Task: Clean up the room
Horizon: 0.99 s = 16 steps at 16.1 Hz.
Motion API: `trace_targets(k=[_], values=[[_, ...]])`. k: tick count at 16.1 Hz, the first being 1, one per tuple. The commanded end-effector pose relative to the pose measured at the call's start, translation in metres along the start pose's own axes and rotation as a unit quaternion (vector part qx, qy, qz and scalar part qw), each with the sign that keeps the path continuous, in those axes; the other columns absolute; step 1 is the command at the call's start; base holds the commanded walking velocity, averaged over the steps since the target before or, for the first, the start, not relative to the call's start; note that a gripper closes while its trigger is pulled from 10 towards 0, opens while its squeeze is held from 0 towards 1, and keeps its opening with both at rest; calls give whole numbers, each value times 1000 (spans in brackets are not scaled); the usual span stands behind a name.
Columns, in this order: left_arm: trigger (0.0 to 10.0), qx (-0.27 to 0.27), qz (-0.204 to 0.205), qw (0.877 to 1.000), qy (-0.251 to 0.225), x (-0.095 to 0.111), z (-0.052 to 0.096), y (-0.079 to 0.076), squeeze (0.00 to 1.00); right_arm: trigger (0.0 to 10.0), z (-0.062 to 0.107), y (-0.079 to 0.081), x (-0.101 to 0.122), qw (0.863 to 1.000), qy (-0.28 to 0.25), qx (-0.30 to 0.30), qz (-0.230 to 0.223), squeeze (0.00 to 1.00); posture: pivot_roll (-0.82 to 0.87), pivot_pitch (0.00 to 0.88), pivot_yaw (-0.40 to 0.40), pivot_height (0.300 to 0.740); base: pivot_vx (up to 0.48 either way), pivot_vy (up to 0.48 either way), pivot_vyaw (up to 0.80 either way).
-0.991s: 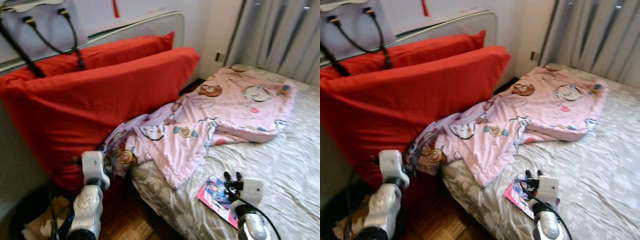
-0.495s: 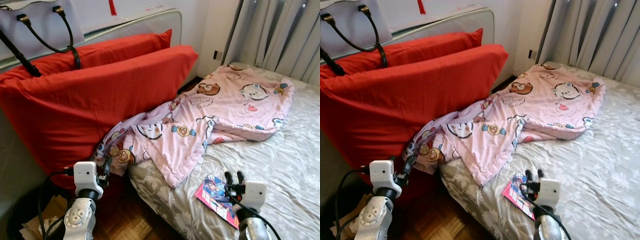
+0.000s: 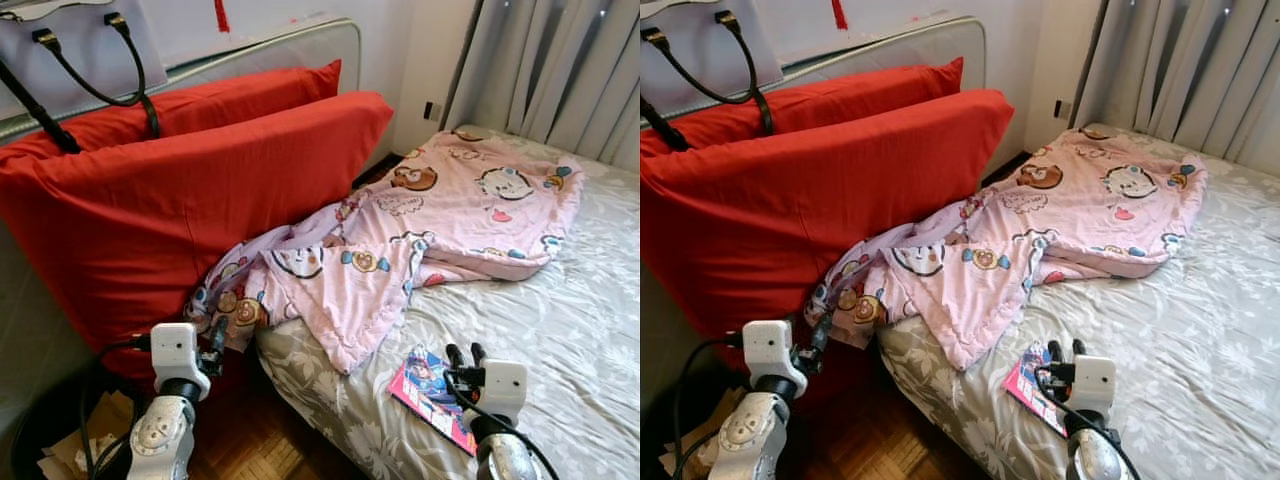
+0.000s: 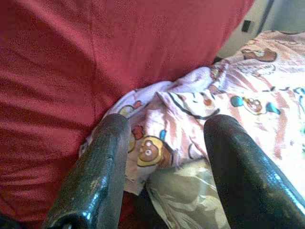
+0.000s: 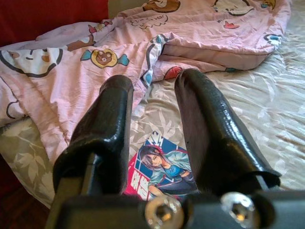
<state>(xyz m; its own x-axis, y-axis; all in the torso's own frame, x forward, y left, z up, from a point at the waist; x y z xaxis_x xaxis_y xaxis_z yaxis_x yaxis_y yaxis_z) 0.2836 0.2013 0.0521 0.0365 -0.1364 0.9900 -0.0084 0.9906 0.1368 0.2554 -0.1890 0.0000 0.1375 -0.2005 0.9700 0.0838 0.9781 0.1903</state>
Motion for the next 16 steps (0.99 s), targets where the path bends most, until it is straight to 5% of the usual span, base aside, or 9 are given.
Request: trace_targets(k=[1,7,16], values=[[10000,-1,2,1000,0,2,1,0,0,10000,0,2,2,1000,-2,1,-1,0,-22,0,9,702,0,0,0],[10000,-5,3,1000,0,6,1,-1,0,10000,0,9,-4,1000,13,7,2,0,-15,0,11,662,0,0,0],[10000,-12,4,1000,8,6,1,-3,0,10000,0,13,-5,1000,18,11,6,0,-14,0,21,662,0,0,0]])
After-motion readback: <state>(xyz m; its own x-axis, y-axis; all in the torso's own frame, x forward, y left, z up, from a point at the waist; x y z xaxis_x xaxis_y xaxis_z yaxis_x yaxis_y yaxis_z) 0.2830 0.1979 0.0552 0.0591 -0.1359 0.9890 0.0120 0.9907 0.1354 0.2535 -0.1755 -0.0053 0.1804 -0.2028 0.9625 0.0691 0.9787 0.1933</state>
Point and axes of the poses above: a point about 5 cm out from each wrist's last joint towards the gripper, its own z axis pointing back from the gripper into the wrist, its own x axis along the axis of the wrist's last joint, y = z × x, the point moved 2 cm from there along -z, pointing out of the wrist towards the gripper, and after that the axes turned 8 degrees about -z, right-handed, at the moved point
